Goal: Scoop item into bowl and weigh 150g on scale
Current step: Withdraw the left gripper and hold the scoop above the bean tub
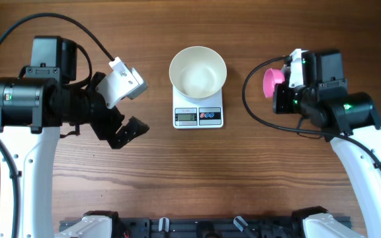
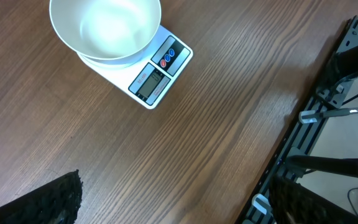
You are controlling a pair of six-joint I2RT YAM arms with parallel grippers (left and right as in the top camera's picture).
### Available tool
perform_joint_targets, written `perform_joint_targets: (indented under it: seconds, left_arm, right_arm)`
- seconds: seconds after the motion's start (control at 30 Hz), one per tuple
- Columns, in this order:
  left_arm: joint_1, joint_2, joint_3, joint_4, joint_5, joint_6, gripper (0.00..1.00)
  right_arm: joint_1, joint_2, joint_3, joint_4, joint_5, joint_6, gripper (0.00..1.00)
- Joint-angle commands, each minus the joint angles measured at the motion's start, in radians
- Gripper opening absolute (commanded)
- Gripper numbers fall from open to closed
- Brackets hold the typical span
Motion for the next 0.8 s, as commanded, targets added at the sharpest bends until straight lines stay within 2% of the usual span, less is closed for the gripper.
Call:
perform_joint_targets:
  seconds: [0.0,0.23,0.43,0.77]
  left_arm:
    - [0.006,-0.009,0.011,-0.001,-0.006,0.019,1.0]
    - [0.006,-0.009,0.011,-0.001,-0.006,0.019,1.0]
    - [0.006,-0.009,0.011,-0.001,-0.006,0.019,1.0]
    - [0.006,-0.009,0.011,-0.001,-0.006,0.019,1.0]
  right_arm:
    - [-0.005,-0.014,0.063,-0.019,-0.01,-0.049,0.04]
    - [-0.01,-0.014,0.121,-0.139,-0.007,-0.119,0.04]
    - [-0.037,-0.014,0.147,-0.254,-0.01,-0.119,0.04]
    - [-0.056,-0.014,0.163,-0.267,0.032,-0.16,0.04]
